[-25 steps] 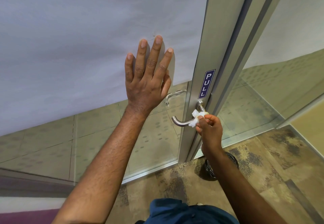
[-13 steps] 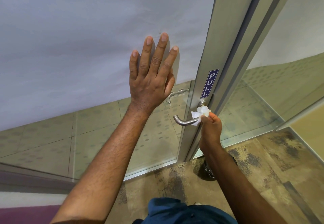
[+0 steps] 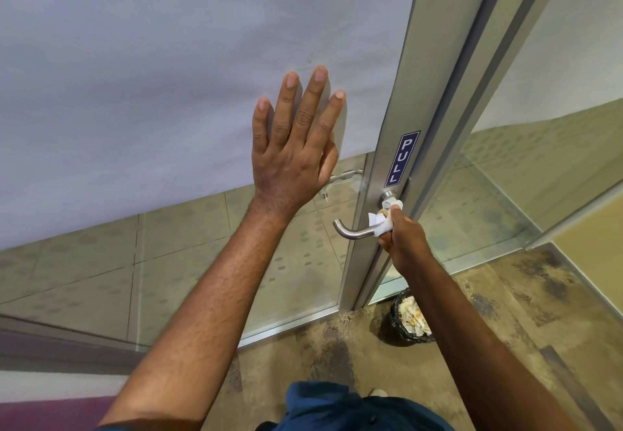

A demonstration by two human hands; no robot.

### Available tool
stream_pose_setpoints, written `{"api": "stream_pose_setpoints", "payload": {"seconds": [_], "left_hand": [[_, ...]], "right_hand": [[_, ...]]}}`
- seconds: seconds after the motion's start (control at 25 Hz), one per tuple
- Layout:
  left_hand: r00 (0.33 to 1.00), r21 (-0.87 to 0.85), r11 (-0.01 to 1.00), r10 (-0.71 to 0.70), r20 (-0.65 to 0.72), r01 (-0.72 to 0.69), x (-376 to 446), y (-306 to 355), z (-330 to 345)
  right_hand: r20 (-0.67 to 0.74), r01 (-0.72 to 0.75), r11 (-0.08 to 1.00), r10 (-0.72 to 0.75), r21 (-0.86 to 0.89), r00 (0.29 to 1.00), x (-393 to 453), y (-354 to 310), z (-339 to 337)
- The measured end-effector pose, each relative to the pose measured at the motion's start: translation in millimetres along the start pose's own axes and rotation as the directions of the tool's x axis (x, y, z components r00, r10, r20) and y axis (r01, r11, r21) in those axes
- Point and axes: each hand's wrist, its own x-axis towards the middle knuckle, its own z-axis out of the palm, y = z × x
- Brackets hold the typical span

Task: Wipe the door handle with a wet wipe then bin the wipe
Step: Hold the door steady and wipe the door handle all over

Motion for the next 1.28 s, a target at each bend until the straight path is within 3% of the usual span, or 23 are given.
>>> {"api": "stream_pose_setpoints", "payload": {"seconds": [0.16, 0.28, 0.36, 0.44, 0.52, 0.64, 0.72, 0.8, 0.88, 1.12, 1.28], "left_hand": [[1.000, -0.006, 1.000, -0.005, 0.003, 0.005, -0.5, 0.1, -0.4], [1.000, -0.006, 1.000, -0.002, 0.010, 0.002, 0.1, 0.8, -2.1], [1.000, -0.011, 1.000, 0.001, 0.017, -0.001, 0.4, 0.3, -3.5], [1.000, -0.005, 1.000, -0.001, 0.019, 0.001, 1.1, 0.2, -4.0], [1.000, -0.005, 1.000, -0.002, 0.015, 0.002, 1.1, 0.2, -4.2], [1.000, -0.001, 1.000, 0.012, 0.021, -0.012, 1.0, -0.4, -4.3], [0.999, -0.005, 1.000, 0.017, 0.027, -0.017, -0.2, -0.9, -3.2], [0.999, 0.005, 1.000, 0.023, 0.022, -0.023, -1.0, -0.3, -2.5], [1.000, -0.001, 1.000, 0.024, 0.016, -0.024, -1.1, -0.3, -2.1], [1.000, -0.014, 1.000, 0.027, 0.006, -0.027, -1.9, -0.9, 0.4], [1.000, -0.024, 1.000, 0.020, 0.007, -0.020, -2.5, -0.8, 0.6]], "right_hand": [[0.021, -0.169, 0.979, 0.168, 0.117, 0.986, -2.3, -11.4, 12.8], [0.002, -0.177, 0.926, 0.187, 0.334, 0.982, -1.2, -17.2, 20.2], [-0.018, -0.143, 0.911, 0.162, 0.386, 0.987, -1.0, -17.5, 23.9], [-0.091, -0.020, 0.969, 0.043, 0.245, 0.995, -2.4, -13.5, 29.7], [-0.178, 0.166, 0.986, -0.169, -0.030, 0.969, -9.4, -4.1, 33.7], [-0.123, 0.396, 0.845, -0.464, -0.360, 0.877, -26.5, 18.1, 35.1], [-0.003, 0.535, 0.715, -0.600, -0.451, 0.800, -37.5, 34.5, 36.1], [0.036, 0.577, 0.646, -0.650, -0.501, 0.759, -41.9, 42.3, 35.5], [0.013, 0.561, 0.656, -0.644, -0.504, 0.765, -38.0, 39.1, 31.7], [-0.147, 0.426, 0.866, -0.472, -0.261, 0.869, -10.5, 13.8, 15.9], [-0.015, 0.329, 0.930, -0.335, -0.162, 0.942, 1.4, -0.4, 11.8]]}}
